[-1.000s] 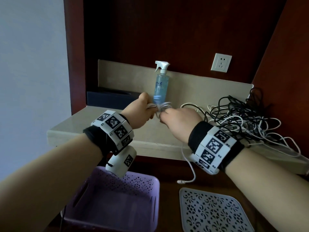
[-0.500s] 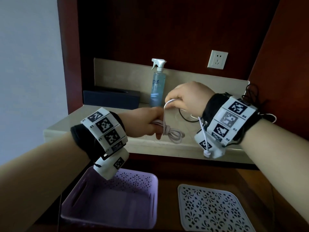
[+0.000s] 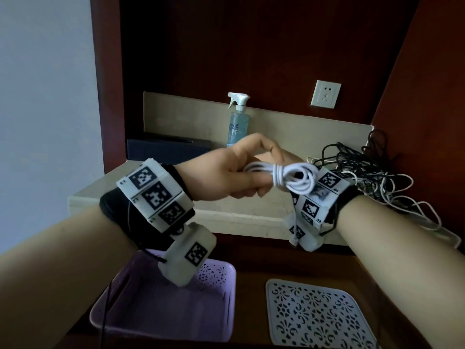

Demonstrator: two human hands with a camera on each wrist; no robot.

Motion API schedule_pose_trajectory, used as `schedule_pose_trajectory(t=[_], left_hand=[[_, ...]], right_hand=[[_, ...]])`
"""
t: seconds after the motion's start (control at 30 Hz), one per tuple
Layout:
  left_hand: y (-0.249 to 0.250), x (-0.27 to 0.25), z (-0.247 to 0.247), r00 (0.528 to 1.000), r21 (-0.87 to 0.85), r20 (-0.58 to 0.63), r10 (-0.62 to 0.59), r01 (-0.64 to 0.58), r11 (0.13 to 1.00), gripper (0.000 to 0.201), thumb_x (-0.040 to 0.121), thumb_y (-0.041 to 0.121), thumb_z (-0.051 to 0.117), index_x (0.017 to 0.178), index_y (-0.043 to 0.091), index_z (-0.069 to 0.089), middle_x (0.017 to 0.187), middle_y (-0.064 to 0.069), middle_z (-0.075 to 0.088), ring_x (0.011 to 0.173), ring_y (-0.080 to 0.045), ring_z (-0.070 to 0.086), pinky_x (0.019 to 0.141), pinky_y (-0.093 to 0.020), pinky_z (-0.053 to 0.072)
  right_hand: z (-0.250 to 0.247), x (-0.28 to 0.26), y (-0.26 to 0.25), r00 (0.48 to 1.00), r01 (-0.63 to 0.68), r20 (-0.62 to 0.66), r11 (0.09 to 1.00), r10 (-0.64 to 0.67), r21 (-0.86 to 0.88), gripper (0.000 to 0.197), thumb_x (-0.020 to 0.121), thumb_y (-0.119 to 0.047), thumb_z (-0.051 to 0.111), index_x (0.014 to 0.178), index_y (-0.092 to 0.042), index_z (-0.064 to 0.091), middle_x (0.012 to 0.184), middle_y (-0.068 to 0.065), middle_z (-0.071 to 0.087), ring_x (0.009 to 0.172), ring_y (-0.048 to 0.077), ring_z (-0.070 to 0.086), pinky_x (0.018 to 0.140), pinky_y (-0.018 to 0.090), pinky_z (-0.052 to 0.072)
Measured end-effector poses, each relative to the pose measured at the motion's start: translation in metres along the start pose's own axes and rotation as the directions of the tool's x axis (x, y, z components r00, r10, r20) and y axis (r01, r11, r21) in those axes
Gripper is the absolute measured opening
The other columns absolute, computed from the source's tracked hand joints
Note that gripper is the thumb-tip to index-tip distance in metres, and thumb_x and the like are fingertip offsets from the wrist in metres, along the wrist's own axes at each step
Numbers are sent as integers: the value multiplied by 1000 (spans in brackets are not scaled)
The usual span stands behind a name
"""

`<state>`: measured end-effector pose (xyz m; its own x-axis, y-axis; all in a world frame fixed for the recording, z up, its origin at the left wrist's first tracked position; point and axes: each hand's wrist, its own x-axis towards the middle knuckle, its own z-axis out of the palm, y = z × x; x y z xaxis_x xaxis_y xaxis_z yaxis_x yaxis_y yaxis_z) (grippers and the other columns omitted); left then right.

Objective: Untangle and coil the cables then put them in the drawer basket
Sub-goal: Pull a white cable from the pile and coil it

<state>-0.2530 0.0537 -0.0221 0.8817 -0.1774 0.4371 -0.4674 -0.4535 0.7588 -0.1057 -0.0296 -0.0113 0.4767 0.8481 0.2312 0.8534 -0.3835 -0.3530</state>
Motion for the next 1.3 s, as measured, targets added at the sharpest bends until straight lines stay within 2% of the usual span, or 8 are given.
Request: schedule_pose_trajectory(t=[0.2,0.37,0.57,0.7,0.8,0.97,1.07,1.3], left_hand=[[-12,8,-16,873,-231,-464,-152,46,972,11,92,5,51,89,12,44,58,-2,57,42,-7,39,41,-16,30],[-36,13,-40,691,-143,-693,-205,146,979,15,92,15,60,86,20,47,62,-1,59,43,-7,42,43,-21,32],[-55,19,-44,635,6,-747,-198,305,952,20,91,17,60,83,30,46,69,-2,60,57,-16,49,56,-30,40],[-50,20,-37,675,-215,-671,-306,218,952,10,93,9,55,97,18,53,66,-3,56,47,-10,42,41,-19,35],[-41,23,-32,707,-481,-582,-402,100,871,8,96,5,49,102,5,55,64,-4,49,36,-1,34,32,-11,26],[-58,14,-40,681,-96,-648,-340,370,924,17,93,13,54,78,9,62,64,-4,57,45,-9,39,40,-18,32],[-62,8,-39,712,79,-629,-311,457,886,13,90,14,55,88,4,64,66,-4,60,53,-14,43,50,-24,37],[-38,-2,-24,869,248,-421,-260,386,888,14,89,15,62,83,27,63,60,13,66,44,-1,43,45,-16,38]], right_hand=[[12,-11,6,986,161,-29,976,-167,-148,20,93,-30,52,77,-17,56,64,-8,49,62,8,47,63,27,35],[15,-28,-2,980,194,-22,971,-199,-136,22,97,-28,42,98,-14,58,67,-12,46,63,7,46,55,16,33],[25,-36,-22,966,236,66,752,-249,-615,23,98,-17,35,118,-22,46,90,3,56,87,27,56,64,28,32],[25,-36,-32,975,220,201,578,-97,-786,38,94,-8,28,129,-16,40,74,2,42,71,26,46,54,28,27],[25,-29,-28,960,251,277,517,-28,-818,40,97,-14,24,135,-18,36,89,5,51,85,26,52,56,26,29],[25,-44,-42,938,332,234,469,-255,-819,41,93,-6,31,129,-21,41,98,8,59,90,30,57,65,31,34],[12,-45,-53,889,349,144,438,-435,-828,36,96,-9,30,123,-24,47,101,4,61,93,27,57,70,32,31],[-35,-31,-41,889,204,-141,652,-436,-730,32,99,-27,33,125,-35,51,105,-2,62,91,27,54,75,30,38]])
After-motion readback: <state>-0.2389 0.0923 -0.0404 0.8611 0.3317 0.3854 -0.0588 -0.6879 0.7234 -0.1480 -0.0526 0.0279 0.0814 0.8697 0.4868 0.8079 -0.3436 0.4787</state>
